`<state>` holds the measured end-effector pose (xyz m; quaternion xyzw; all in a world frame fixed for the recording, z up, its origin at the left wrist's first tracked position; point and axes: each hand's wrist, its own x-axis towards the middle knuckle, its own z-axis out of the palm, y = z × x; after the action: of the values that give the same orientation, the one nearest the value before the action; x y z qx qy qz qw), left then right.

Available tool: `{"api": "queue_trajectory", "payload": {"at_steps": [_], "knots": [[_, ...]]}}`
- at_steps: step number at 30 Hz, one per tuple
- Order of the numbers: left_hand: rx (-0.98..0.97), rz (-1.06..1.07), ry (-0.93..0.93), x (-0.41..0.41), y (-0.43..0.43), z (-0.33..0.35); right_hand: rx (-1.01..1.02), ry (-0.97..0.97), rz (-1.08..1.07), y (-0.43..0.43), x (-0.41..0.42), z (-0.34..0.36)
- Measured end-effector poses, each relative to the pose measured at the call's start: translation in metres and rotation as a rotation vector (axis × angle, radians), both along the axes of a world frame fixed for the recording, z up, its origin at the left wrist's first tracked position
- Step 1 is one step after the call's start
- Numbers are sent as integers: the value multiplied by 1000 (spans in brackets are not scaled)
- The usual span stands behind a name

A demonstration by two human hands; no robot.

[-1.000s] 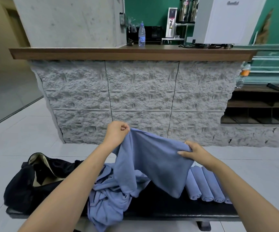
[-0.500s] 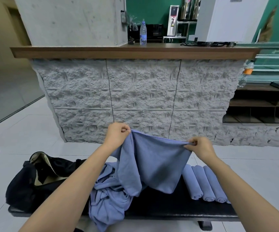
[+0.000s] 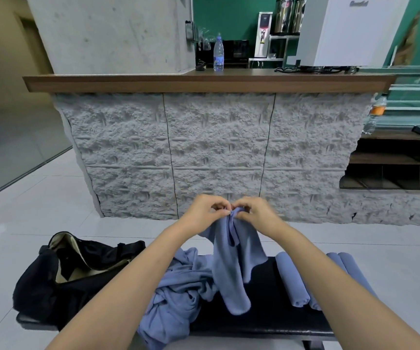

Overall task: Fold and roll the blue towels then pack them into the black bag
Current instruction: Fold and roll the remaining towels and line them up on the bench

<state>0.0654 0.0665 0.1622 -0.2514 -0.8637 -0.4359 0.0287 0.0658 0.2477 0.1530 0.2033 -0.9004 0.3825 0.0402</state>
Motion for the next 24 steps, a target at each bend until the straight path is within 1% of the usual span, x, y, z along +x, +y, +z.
{"api": "queue_trajectory", "payload": {"at_steps": [2, 4, 5, 7, 8, 10, 13, 17, 19, 21, 22, 24], "knots": [[98, -5, -51, 3, -3, -4, 28, -12, -17, 1, -1, -4], [182, 19, -156, 4, -8, -11, -33, 0, -71, 2, 0, -5], [179, 26, -189, 3, -12, -15, -101, -2, -107, 4, 1, -5], [77, 32, -202, 0, -26, -28, -222, -27, -183, 14, 2, -1], [28, 58, -209, -1, -34, -36, -257, -45, -207, 22, 3, 1], [34, 118, -247, -1, -51, -49, -272, -85, -233, 37, 3, -1], [207, 145, -336, 1, -67, -61, -265, -135, -287, 52, 2, -8], [603, 186, -507, 10, -56, -50, -258, -201, -332, 55, 3, -13], [729, 243, -556, 10, -46, -43, -277, -258, -393, 54, 2, -16], [788, 336, -587, 9, -36, -40, -298, -308, -546, 53, -4, -22], [781, 393, -592, 8, -29, -39, -294, -325, -624, 50, -5, -24], [762, 494, -566, 7, -14, -40, -328, -376, -684, 38, -7, -28]]}}
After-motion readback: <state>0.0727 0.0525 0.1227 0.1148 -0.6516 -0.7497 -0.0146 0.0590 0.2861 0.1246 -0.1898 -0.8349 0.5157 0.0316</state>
